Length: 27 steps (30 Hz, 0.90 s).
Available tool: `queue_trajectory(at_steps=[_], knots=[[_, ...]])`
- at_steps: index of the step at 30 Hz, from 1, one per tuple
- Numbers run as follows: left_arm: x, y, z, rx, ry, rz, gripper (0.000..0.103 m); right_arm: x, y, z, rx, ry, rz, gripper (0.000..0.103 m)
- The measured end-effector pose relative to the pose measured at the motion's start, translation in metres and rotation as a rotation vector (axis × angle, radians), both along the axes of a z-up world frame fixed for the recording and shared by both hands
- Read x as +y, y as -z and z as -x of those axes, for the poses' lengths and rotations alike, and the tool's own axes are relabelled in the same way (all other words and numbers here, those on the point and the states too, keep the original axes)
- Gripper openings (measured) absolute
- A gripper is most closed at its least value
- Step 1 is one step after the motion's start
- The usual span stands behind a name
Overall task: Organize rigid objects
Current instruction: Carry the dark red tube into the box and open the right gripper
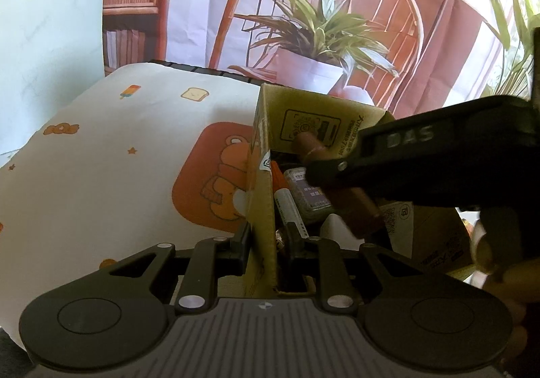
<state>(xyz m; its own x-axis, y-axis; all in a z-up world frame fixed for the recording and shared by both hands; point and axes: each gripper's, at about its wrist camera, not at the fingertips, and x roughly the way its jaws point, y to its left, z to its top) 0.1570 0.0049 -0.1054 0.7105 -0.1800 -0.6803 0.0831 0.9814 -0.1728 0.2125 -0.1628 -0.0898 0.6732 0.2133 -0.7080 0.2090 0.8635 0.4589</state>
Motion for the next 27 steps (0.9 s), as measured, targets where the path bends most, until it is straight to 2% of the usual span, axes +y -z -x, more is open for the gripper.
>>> queue_trajectory(at_steps=[14,20,27], knots=[[0.003,0.004,-0.007,0.018,0.0,0.026,0.023,0.003,0.019,-0.012,0.062,-0.002,-0.039,0.022],[0.003,0.004,-0.008,0.024,-0.003,0.024,0.023,0.002,0.013,-0.007,0.034,0.002,-0.027,0.028],[0.002,0.005,-0.01,0.032,-0.005,0.017,0.023,-0.001,-0.012,0.009,-0.079,0.013,0.073,0.037]])
